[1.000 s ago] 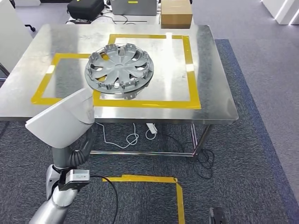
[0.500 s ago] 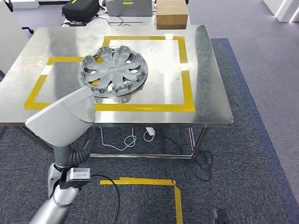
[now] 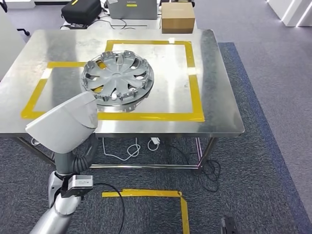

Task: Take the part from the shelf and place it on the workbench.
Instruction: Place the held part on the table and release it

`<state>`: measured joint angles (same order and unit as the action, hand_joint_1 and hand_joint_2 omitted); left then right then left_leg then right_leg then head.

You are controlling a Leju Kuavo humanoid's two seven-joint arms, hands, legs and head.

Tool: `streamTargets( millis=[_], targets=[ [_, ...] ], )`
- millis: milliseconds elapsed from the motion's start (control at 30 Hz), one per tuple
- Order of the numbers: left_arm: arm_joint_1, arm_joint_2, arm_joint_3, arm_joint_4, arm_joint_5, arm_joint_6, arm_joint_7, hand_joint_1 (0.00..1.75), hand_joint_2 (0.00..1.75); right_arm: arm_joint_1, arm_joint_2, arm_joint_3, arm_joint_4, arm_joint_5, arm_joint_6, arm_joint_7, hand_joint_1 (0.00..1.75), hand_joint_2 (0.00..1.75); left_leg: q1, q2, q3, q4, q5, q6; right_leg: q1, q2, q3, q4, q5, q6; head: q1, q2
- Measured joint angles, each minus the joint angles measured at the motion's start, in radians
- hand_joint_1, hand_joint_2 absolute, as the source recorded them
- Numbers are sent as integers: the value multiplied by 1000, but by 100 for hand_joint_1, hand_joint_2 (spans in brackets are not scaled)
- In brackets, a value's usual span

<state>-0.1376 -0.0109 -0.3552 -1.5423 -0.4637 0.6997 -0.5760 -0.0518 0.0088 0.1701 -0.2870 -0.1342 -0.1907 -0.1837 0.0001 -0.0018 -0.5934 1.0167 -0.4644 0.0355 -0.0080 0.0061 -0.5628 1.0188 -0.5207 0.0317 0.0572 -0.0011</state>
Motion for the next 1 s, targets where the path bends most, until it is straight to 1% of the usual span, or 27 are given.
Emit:
streamTargets(
  millis=[33, 67, 133, 167, 200, 233, 267, 300, 333, 367, 400, 467, 500, 533, 567, 633, 667, 700, 733, 767, 800, 833, 867, 900, 933, 1000],
  targets=[
    [-1, -1, 0, 0, 0, 0, 0, 175, 175, -1, 0, 0, 0, 0, 0, 0, 0, 0, 4, 1, 8, -9, 1, 2, 0, 0, -11, 26, -15, 5, 2, 0],
    [-2, -1, 0, 0, 0, 0, 0, 175, 175, -1, 0, 0, 0, 0, 0, 0, 0, 0, 6, 1, 15, -15, 2, 3, -2, 0, -36, 75, -38, 9, 4, 0],
    [-2, -2, 0, 0, 0, 0, 0, 175, 175, 0, 0, 0, 0, 0, 1, 0, 0, 0, 6, 2, 18, -16, -1, 7, -4, -1, -111, 206, -85, 17, 6, 0],
    [-1, -2, 0, 1, 0, 0, 0, 175, 175, 2, 0, 0, 0, 0, 1, 0, 0, 0, 5, 1, 19, -16, -3, 7, -5, -1, -142, 252, -92, 20, 6, 0],
    [0, -2, 0, 1, 0, 0, 0, 175, 175, 4, 0, 0, 0, 0, 0, 0, 0, 0, 5, 1, 21, -15, -6, 7, -6, -1, -157, 262, -79, 22, 7, 0],
    [0, -2, 0, 1, 0, 0, 0, 175, 175, 4, -1, 0, 0, 0, 0, 0, 0, 0, 6, 0, 25, -15, -9, 6, -6, -2, -151, 232, -47, 23, 7, 0],
    [1, -2, 0, 1, 0, 0, 0, 175, 175, 4, -1, 0, 0, 0, 0, 0, 0, 0, 6, 0, 31, -14, -14, 3, -7, -3, -127, 168, -3, 23, 7, 0],
    [0, -2, 0, 1, 0, 0, 0, 175, 175, 3, -1, 0, 0, 0, 0, -1, 0, 0, 5, -1, 36, -13, -19, -2, -7, -5, -96, 100, 31, 22, 7, 0],
    [-1, -2, 0, 1, 0, 0, 0, 175, 175, 1, -1, 0, 0, 0, 0, -1, 0, 0, 3, -1, 38, -11, -24, -7, -7, -5, -67, 40, 52, 18, 7, 0],
    [-2, -1, 0, 1, 0, 0, 0, 175, 175, 0, 0, 0, 0, 0, 0, -1, 0, 0, 1, -1, 39, -9, -28, -12, -6, -6, -48, 5, 59, 13, 6, 0],
    [-3, -1, 0, 1, 0, 0, 1, 175, 175, 0, 0, 0, 0, 0, 0, -1, 0, 0, -1, -1, 39, -8, -30, -16, -4, -5, -40, -6, 53, 7, 5, 0],
    [-5, -1, -1, 1, 0, 0, 1, 175, 175, 1, 0, 0, 0, 0, 0, -1, 0, 0, -1, -1, 39, -7, -34, -23, -4, -4, -37, -10, 50, -7, 4, 0],
    [-6, -1, -1, 1, -1, 0, 1, 175, 175, 1, 0, 0, 0, 0, 0, -1, 0, 0, 0, -1, 37, 1, -42, -28, -5, -4, -34, -11, 48, -14, 3, 0],
    [-8, -1, -2, 1, -1, 0, 1, 175, 175, 0, 0, 0, 0, 0, 1, -2, 0, 0, 1, 0, 28, 26, -58, -34, -7, -4, -31, -12, 46, -20, 1, 0],
    [-9, -1, -2, 1, -1, 0, 1, 175, 175, -1, 0, 0, 0, -1, 0, -2, 0, 0, 3, 0, 7, 73, -83, -39, -8, -4, -27, -14, 45, -26, -1, 0],
    [-9, 0, -3, 2, -1, 0, 1, 175, 175, -2, 0, -1, 0, -1, 1, -3, 0, 0, 5, 0, -63, 210, -138, -45, -7, -5, -21, -13, 39, -33, -4, 0],
    [-9, 0, -3, 2, -1, 0, 1, 175, 175, -2, 0, -1, 0, -1, 1, -3, 0, 0, 5, 0, -95, 266, -152, -46, -7, -5, -18, -13, 37, -35, -3, 0],
    [-9, 0, -3, 3, -1, 0, 1, 175, 175, -2, 0, -1, 0, -1, 2, -3, 0, 0, 5, 0, -113, 290, -145, -46, -7, -4, -14, -13, 34, -35, -4, 0],
    [-9, 0, -4, 3, -1, 0, 1, 175, 175, -1, 0, -2, 0, -1, 3, -3, 0, 0, 5, 0, -113, 274, -118, -43, -6, -2, -9, -13, 30, -34, -4, 0],
    [-11, 0, -4, 4, -1, 0, 2, 175, 175, -1, 0, -2, 0, -2, 4, -3, 0, 0, 5, -1, -95, 222, -75, -39, -6, -1, -1, -13, 26, -33, -4, 0],
    [-12, 0, -4, 4, -1, 0, 2, 175, 175, -1, 0, -3, 0, -3, 5, -3, 0, 0, 4, -1, -70, 154, -31, -33, -6, 0, 5, -13, 21, -30, -4, 0],
    [-14, 0, -5, 4, -2, 0, 2, 175, 175, -2, 0, -3, 0, -4, 6, -3, 0, 0, 2, 0, -45, 92, -1, -26, -4, 1, 10, -12, 16, -26, -3, 0],
    [-16, 0, -6, 4, -2, 0, 2, 175, 175, -3, 0, -4, 0, -5, 7, -4, 0, 0, 0, 0, -26, 45, 12, -21, -3, 1, 11, -12, 13, -22, -3, 0],
    [-17, 0, -6, 4, -1, 0, 2, 175, 175, -3, 0, -5, 0, -6, 7, -5, 0, 0, -3, 0, -18, 23, 12, -18, -2, 1, 10, -12, 11, -17, -3, 0],
    [-18, 1, -6, 5, -1, 0, 1, 175, 175, -4, 0, -5, 0, -7, 8, -5, 0, 0, -4, -1, -15, 15, 5, -16, -2, 1, 9, -14, 10, -11, -3, 0],
    [-19, 1, -6, 5, 0, 0, 1, 175, 175, -4, 0, -7, 0, -8, 8, -6, 0, 0, -2, -1, -9, 3, 3, -8, -3, -1, 9, -16, 6, 1, -2, 0]
  ],
)
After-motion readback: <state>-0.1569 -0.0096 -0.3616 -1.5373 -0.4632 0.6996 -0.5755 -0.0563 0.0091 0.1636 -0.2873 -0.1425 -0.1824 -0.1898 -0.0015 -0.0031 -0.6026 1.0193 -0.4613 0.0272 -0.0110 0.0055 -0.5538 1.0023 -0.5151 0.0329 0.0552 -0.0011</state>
